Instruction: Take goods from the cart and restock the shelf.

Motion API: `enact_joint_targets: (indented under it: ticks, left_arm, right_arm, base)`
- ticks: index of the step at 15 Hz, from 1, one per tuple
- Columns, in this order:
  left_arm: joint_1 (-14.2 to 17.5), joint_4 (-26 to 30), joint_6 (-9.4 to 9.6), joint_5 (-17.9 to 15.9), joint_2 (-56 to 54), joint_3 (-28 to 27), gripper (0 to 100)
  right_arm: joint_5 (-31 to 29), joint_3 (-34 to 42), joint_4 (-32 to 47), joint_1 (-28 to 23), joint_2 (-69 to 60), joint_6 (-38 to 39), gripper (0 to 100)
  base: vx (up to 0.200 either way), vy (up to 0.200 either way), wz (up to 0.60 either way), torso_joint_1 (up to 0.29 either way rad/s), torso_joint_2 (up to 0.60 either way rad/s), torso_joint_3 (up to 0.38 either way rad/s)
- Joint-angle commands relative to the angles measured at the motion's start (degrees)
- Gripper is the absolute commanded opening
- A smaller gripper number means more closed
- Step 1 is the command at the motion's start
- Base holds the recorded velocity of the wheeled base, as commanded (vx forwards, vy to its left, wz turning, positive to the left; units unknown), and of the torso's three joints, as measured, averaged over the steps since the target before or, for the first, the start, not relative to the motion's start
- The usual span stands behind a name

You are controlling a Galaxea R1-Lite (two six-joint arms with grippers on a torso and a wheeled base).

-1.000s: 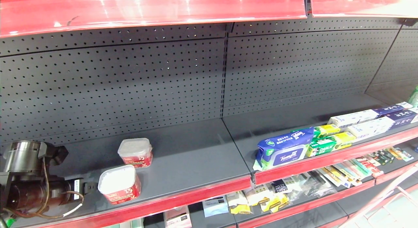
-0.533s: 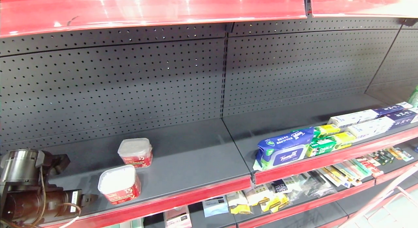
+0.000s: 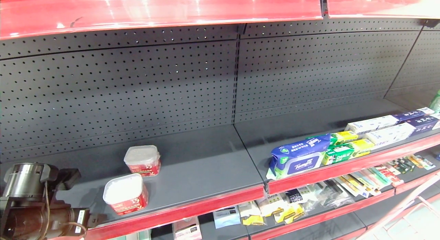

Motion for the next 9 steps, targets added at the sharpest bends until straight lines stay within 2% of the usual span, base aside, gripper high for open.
enact_joint_targets:
  ticks: [1,4,9]
  left_arm:
    - [-0.1,0.0,1.81,-0.4,0.1,0.2,100]
    - [-0.1,0.1,4.54,-0.4,0.4,0.1,100]
    - [-0.7,0.1,5.06,-2.5,1.3,-0.1,100]
  right_arm:
    - [0.0,0.0,0.0,0.0,0.1,0.0,100]
    - [0.0,0.0,0.0,0.0,0.1,0.0,100]
    - [0.0,0.0,0.0,0.0,0.1,0.0,100]
  base:
    - [0.0,0.0,0.0,0.0,0.0,0.0]
    - [0.0,0.0,0.0,0.0,0.0,0.0]
    - [0.0,0.0,0.0,0.0,0.0,0.0]
